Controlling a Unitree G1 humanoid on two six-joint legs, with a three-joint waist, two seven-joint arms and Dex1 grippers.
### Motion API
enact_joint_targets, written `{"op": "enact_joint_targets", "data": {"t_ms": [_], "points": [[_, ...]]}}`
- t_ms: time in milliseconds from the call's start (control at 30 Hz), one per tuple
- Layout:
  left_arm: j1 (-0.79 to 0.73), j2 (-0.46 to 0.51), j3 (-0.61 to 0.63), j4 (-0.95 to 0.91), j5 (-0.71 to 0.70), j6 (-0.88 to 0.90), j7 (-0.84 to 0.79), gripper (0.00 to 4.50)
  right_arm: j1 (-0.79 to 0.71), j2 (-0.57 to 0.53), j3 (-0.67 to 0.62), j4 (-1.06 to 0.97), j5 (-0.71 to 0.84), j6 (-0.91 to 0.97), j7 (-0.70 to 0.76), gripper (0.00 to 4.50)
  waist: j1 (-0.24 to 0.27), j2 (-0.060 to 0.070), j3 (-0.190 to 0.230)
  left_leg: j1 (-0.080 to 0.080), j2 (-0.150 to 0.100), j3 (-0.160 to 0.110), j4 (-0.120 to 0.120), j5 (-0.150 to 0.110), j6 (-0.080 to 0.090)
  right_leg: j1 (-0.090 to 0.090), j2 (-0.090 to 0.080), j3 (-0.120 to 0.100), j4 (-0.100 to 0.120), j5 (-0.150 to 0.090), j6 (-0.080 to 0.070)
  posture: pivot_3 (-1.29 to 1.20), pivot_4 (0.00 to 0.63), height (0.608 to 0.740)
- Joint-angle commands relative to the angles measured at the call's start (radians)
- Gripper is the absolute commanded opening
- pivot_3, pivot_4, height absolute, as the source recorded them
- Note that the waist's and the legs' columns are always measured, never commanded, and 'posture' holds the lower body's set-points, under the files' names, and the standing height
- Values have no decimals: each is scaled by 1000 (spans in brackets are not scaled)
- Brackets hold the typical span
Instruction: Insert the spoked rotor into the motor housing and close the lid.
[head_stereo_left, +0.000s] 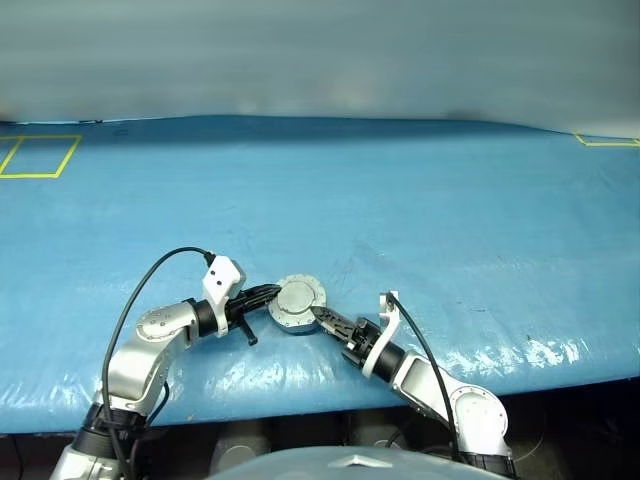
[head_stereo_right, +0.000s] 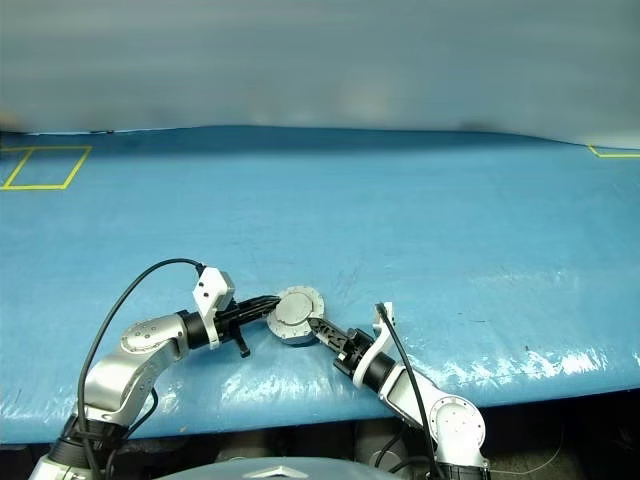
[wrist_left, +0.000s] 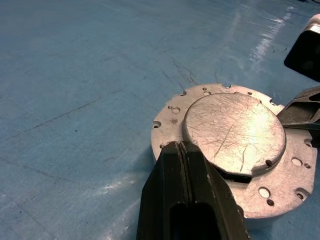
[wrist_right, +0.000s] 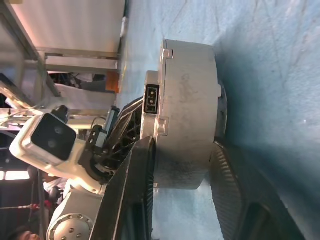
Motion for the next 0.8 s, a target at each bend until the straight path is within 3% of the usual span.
{"op": "enact_joint_targets", "data": {"t_ms": [33, 533, 633, 800], "points": [[16, 7, -17, 9, 10, 20, -2, 0, 7, -6, 6, 18, -20, 6, -24, 1206, 0, 0, 0, 0, 0, 0, 0, 0, 0, 0, 0, 0, 0, 0, 0, 0, 150, 740], [13, -4, 14, -10, -22, 47, 12, 0, 9, -5, 1, 15, -6, 7, -22, 1206, -1, 0, 0, 0, 0, 0, 0, 0, 0, 0, 4, 0, 0, 0, 0, 0, 150, 740], [11, -33, 85, -33, -84, 109, 66, 574, 2, -4, -8, 13, 6, 4, -29, 1206, -1, 0, 0, -1, 0, 0, 0, 0, 0, 0, 5, 0, 0, 0, 0, 0, 150, 740], [28, -72, 170, -80, -143, 156, 142, 2211, -19, -1, -19, 16, 26, -1, -39, 1206, -2, 0, 0, -5, 0, 0, 0, 0, 0, -3, 6, 0, 0, 1, 1, 0, 150, 740]]}}
